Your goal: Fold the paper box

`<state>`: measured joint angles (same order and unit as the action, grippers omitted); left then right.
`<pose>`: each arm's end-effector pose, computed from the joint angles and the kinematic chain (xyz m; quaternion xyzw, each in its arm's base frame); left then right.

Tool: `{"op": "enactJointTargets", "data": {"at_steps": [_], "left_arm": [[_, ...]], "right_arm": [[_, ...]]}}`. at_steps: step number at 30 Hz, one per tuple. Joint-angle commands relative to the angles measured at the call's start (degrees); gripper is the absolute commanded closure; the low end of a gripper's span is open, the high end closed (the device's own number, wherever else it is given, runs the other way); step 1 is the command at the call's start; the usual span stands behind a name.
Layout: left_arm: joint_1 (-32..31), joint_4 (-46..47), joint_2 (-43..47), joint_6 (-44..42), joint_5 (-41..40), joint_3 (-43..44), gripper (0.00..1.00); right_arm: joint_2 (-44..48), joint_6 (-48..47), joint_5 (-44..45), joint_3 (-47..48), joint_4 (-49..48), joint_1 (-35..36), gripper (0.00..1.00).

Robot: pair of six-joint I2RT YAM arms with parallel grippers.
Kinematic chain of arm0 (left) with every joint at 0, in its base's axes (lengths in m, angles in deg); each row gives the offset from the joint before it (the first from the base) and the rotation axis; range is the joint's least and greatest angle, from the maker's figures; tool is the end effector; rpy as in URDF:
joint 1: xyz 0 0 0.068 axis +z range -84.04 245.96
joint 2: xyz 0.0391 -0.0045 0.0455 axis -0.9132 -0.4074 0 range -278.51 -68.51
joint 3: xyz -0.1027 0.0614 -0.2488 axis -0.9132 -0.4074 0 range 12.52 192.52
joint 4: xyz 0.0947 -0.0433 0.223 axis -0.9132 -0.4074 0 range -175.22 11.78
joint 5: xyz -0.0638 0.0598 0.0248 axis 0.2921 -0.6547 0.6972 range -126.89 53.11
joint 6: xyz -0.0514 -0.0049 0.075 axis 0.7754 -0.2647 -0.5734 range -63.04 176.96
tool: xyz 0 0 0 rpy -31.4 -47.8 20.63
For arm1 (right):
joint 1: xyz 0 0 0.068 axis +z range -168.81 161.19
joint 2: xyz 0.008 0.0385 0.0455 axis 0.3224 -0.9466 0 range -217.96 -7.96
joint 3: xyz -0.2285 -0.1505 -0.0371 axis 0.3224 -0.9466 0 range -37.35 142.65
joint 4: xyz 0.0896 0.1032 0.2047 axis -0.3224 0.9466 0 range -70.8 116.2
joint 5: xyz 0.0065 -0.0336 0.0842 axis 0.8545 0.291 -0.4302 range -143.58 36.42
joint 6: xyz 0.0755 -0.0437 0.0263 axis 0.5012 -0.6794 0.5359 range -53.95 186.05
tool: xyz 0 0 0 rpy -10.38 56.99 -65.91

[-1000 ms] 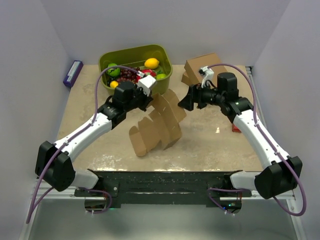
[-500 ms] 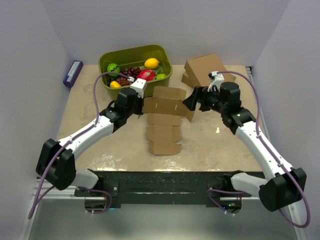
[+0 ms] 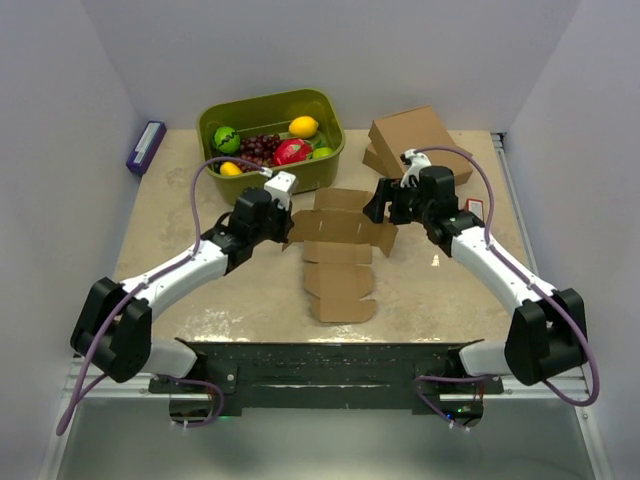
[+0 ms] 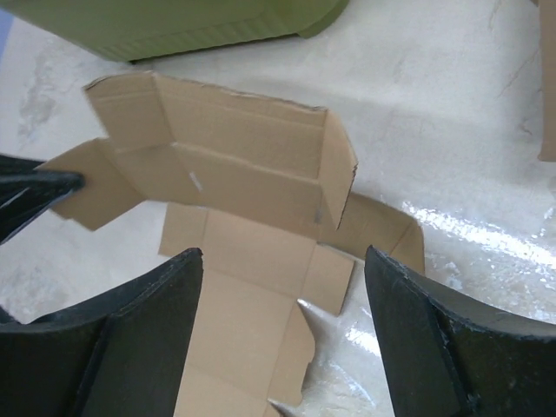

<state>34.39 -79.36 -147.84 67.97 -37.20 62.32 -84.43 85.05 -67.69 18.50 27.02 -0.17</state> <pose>0.2837 -0.1737 0.2364 0.1537 0.8553 -0.1774 0.4620 0.3036 0.1233 0.2762 -0.0601 0.8528 0.2637 0.4467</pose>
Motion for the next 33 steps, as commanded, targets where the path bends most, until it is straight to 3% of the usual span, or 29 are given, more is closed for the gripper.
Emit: {"op": "enactJointTargets", "data": {"at_steps": [1, 10, 15, 20, 33], "left_arm": [[-0.1, 4.2, 3.2, -1.8, 2.2, -0.9, 1.0], [-0.1, 4.9, 3.6, -3.2, 5.0, -2.4, 1.0], [-0.1, 5.3, 3.8, -3.5, 6.4, -3.1, 1.0], [-0.1, 5.8, 3.7, -4.1, 8.7, -3.7, 1.0], [-0.2, 5.5, 2.2, -4.9, 12.9, -2.8, 1.0]], "right_arm": [[-1.7, -1.9, 3.1, 2.5, -2.0, 0.0, 0.23], [-5.8, -2.3, 2.4, 1.0, -6.1, 0.0, 0.32], [-6.2, -2.0, 3.0, 0.3, -6.4, -0.8, 0.31], [-5.8, -0.5, -7.1, -2.8, -9.3, -6.8, 0.32], [-6.3, -3.2, -11.8, -3.6, -10.7, -6.9, 0.45]]}}
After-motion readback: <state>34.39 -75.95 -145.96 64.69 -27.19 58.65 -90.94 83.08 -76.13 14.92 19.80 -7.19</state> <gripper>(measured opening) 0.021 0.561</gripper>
